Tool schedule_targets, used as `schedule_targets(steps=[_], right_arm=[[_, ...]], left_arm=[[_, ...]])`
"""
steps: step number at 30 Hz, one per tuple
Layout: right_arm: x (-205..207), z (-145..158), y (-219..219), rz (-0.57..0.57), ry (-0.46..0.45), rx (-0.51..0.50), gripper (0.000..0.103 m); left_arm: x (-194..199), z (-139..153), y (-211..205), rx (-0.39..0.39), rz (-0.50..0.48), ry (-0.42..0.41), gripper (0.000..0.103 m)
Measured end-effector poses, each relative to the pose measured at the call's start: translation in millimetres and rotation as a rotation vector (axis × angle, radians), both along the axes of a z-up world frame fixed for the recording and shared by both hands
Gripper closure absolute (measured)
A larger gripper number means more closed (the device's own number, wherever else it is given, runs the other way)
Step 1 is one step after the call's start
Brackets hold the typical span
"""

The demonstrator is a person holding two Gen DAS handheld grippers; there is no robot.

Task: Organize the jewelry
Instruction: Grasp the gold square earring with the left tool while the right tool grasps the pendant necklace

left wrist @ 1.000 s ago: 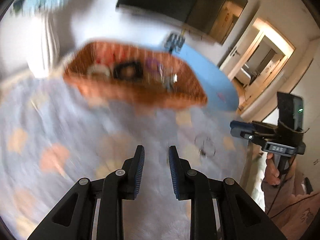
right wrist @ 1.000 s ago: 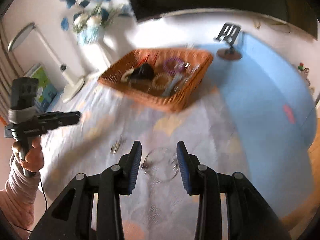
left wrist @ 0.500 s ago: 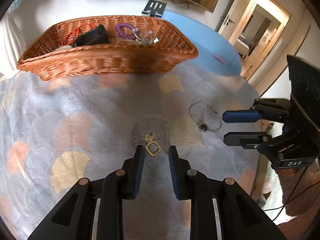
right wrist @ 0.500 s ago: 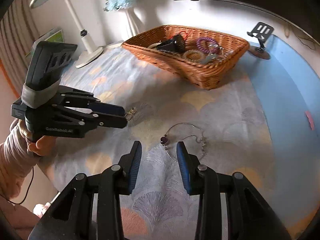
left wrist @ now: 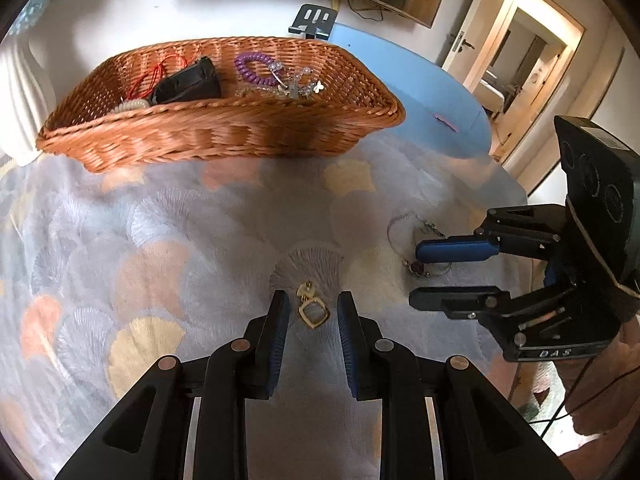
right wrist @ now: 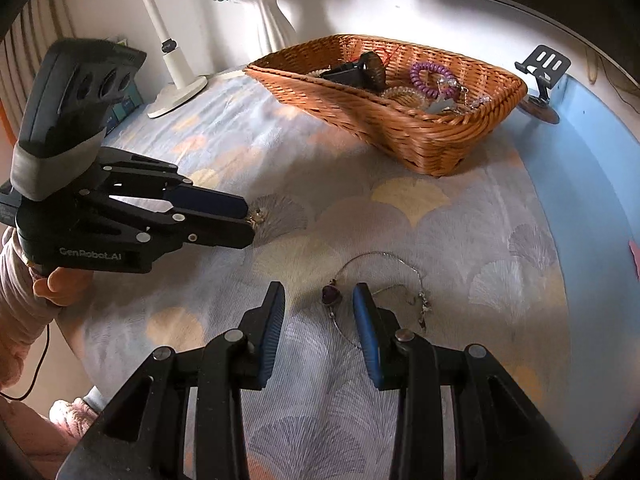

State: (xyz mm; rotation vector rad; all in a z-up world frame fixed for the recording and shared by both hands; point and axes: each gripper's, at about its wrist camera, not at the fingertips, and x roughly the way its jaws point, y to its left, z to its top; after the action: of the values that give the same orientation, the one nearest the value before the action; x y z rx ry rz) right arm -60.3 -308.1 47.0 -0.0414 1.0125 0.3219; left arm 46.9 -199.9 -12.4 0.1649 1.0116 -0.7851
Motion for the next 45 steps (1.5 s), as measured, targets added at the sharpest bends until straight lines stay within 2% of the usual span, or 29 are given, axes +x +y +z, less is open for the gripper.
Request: schedule_targets(steps=[11, 19, 23, 28, 29, 31, 34, 39, 43, 45], right_arm=[[-0.9, -2.2, 2.1, 0.002, -0.023, 0.000, 0.065], [-2.3, -2.7, 2.0, 0.008, -0.033, 0.001, 0.065], [-1.9, -3.0, -5.5, -0.001, -0.023, 0.067, 0.065], [-3.8, -2.8, 3.9, 0.005, -0.041, 0.001, 0.067], [-3.5, -2.9, 6.8, 0.003, -0.047, -0.024, 0.068], [-2.3, -3.7, 8.9, -0.005, -0.054, -0.052, 0.077], [-0.6, -4.1, 4.7, -0.021, -0.054, -0.052, 0.087], [-2.5, -3.2, -0.3, -0.028, -0.043, -0.025, 0.089], [-6.6, -1.7, 1.3, -0.022, -0.046, -0.028, 0.090], [-8.6, -0.8, 2.4, -0.014, -0.047, -0.017, 0.090]], left_arm=[[-2.5, -0.5, -19.7, 0.067, -0.001, -0.086, 0.078], [-1.5, -2.7, -22.1, 0.068, -0.001, -0.106, 0.078], [-2.1, -3.3, -22.9, 0.071, 0.002, -0.117, 0.079], [-1.5, -3.2, -19.5, 0.053, 0.007, -0.110, 0.079], [-1.7, -3.4, -19.1, 0.052, 0.007, -0.112, 0.079], [-2.9, -3.6, -18.9, 0.054, 0.007, -0.117, 0.079], [-3.6, -3.2, -18.8, 0.054, 0.006, -0.119, 0.079], [-4.0, -2.7, -18.4, 0.049, 0.009, -0.116, 0.079], [-2.6, -2.5, -16.3, 0.049, 0.028, -0.116, 0.091], [-1.5, -2.4, -14.6, 0.042, 0.033, -0.110, 0.092]])
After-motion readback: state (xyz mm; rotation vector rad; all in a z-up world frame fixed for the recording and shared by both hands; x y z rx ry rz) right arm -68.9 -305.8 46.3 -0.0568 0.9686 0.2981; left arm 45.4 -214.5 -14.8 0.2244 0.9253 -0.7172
